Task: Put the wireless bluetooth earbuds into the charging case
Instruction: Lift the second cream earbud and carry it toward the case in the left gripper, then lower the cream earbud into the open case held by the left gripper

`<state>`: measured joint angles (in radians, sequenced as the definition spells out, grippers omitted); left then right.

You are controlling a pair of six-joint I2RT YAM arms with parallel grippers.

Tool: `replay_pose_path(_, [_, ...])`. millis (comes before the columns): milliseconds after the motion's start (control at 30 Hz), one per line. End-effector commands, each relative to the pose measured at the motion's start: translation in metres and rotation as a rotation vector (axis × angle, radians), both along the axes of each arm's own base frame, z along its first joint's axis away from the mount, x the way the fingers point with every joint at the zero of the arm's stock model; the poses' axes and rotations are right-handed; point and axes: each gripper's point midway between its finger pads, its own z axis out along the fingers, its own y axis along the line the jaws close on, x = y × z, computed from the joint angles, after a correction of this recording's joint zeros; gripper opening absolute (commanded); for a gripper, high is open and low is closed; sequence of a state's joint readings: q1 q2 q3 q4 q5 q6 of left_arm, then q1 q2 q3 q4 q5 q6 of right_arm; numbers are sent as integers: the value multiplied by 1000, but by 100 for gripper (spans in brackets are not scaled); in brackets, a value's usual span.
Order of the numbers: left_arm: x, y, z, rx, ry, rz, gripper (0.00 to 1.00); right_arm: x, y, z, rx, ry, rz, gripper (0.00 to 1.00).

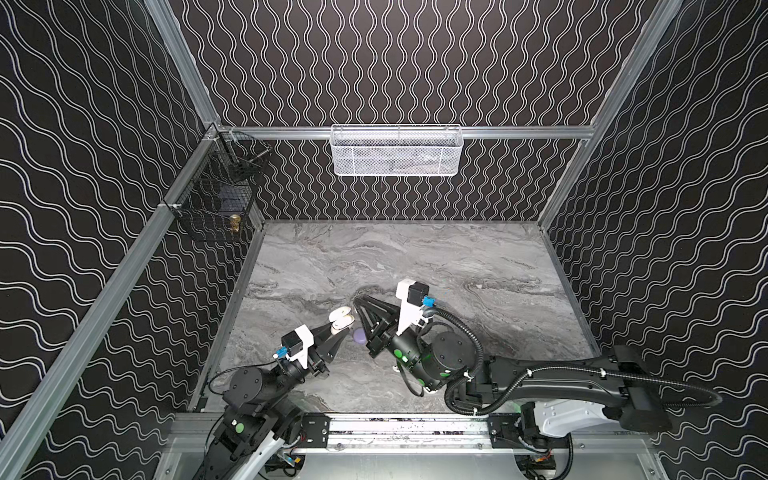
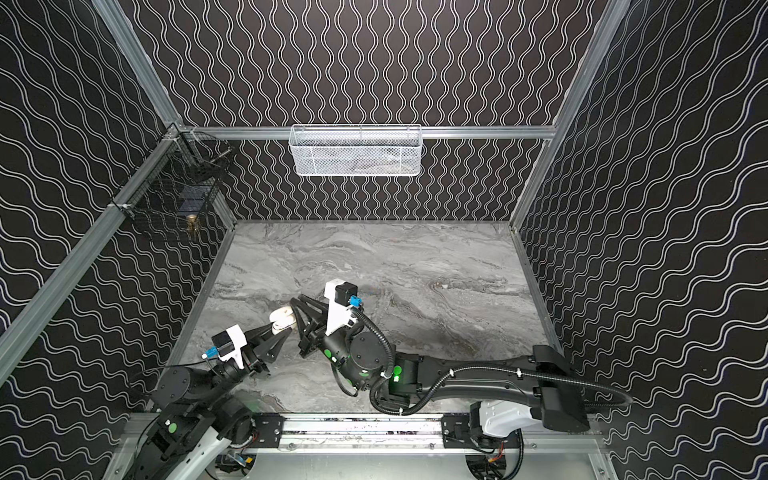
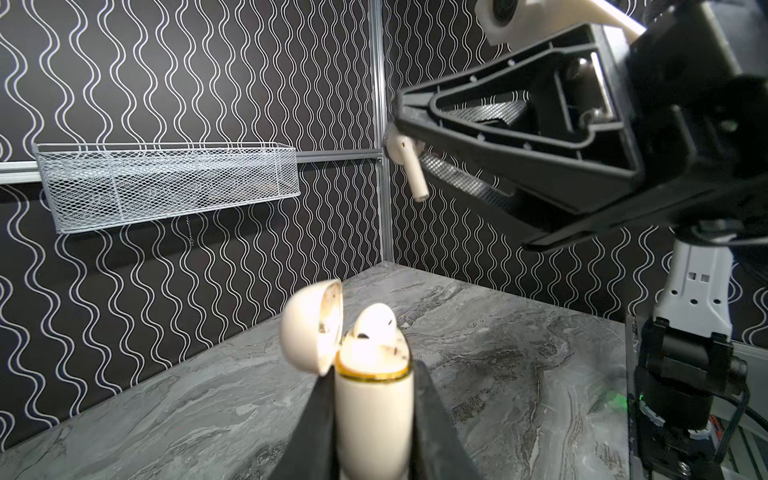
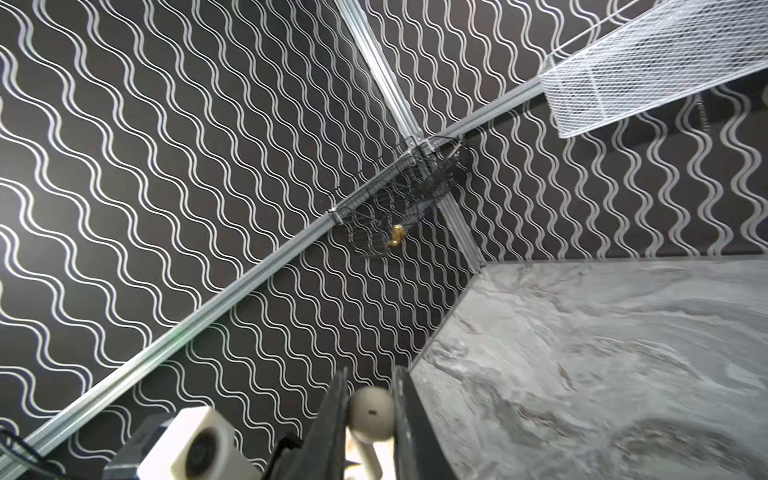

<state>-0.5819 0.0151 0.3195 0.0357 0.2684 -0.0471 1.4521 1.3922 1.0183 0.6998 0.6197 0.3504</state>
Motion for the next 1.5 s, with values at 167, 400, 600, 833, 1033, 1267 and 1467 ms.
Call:
replay_pose_path(167, [-3, 5, 16, -35, -41, 10, 0, -8, 16, 13, 150, -18, 66, 10])
replay_pose_path(400, [-3, 6, 18, -40, -39, 15, 0, -9, 27, -4, 165, 16, 93, 11])
replay_pose_path(600, [-1, 8, 18, -44, -33, 32, 0, -10, 35, -13, 176, 40, 108, 10])
replay_pose_path(833, [-2, 9, 20, -51, -31, 32, 0, -10, 41, -23, 172, 55, 113, 10])
replay_pose_path(1033, [-3, 9, 22, -58, -36, 32, 0, -6, 43, -31, 156, 62, 93, 9])
replay_pose_path(1267, [-4, 9, 23, -57, -34, 27, 0, -4, 41, -31, 169, 69, 71, 9])
replay_pose_path(1467, [-4, 9, 23, -58, -35, 25, 0, -3, 41, -45, 140, 77, 64, 8])
